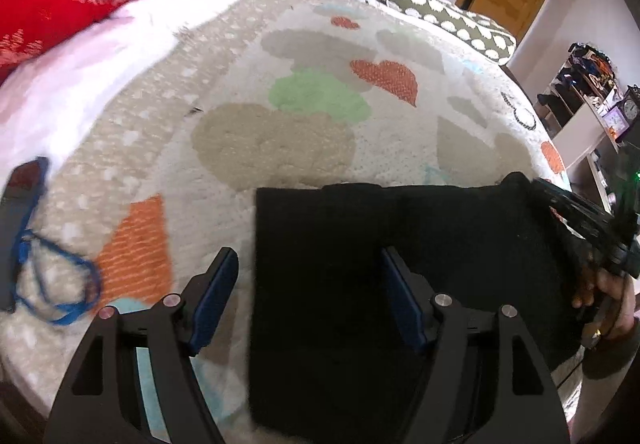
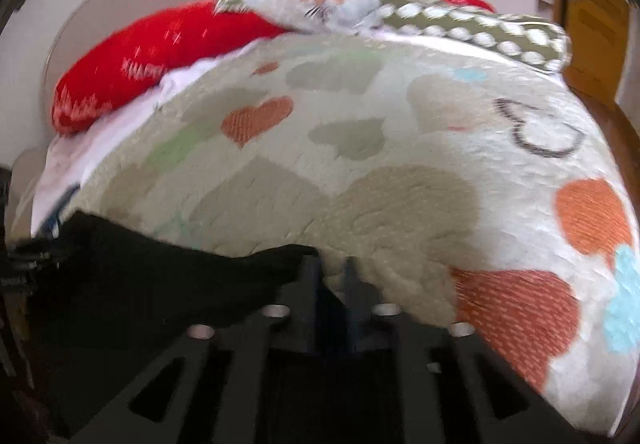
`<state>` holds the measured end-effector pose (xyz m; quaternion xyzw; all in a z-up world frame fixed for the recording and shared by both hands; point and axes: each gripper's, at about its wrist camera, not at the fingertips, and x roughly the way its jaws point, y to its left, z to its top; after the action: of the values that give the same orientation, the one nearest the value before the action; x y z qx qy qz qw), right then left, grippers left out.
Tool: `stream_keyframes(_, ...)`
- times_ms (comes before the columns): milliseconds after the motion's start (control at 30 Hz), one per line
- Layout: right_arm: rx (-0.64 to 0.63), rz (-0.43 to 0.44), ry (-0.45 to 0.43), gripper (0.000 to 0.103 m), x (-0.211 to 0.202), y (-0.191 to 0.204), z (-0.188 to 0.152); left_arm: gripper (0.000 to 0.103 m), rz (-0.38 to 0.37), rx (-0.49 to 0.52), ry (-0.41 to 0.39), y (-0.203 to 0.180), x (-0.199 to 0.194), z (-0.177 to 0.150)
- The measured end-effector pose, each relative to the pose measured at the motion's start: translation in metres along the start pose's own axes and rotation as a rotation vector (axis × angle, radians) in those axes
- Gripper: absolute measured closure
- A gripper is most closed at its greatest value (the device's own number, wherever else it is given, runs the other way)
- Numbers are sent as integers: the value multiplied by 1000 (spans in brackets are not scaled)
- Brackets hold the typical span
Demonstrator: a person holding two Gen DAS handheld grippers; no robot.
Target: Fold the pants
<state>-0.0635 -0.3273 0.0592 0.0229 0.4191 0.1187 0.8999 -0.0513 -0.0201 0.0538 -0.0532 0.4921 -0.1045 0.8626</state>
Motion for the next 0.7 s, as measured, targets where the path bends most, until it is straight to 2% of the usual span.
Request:
stream_keyframes(67, -8, 46, -11, 75, -21, 8, -5, 31, -25, -4, -18, 2, -15, -4)
stream_keyframes(133, -42, 127, -9, 65, -40, 27, -17, 31, -54, -2, -29, 1, -28, -11)
stream_keyframes(167, -59, 163, -2, 57, -45, 37, -23, 31, -62, 5, -32, -1, -32, -13)
stream_keyframes(267, -133, 259, 44, 55, -54, 76, -48, 31, -59, 53, -24, -8, -40, -26)
stream_keyframes(333, -186, 267, 63, 55, -55, 97, -65, 31, -38, 77, 2, -9, -34, -35)
stream_keyframes(433, -251, 231, 112, 55, -48, 116, -92, 30, 7, 79, 64, -3, -15, -51)
stream_keyframes(500, -252, 211, 109, 55, -51, 116, -108, 25, -12, 49, 80, 5, -8, -55)
stream_keyframes(600, -203, 230, 106, 55, -67, 103, -121, 25, -30, 17, 84, 8, -12, -53)
stream_keyframes(700, -178, 206, 106, 54, -87, 87, -123, 25, 11, 66, 22, -3, -32, -45)
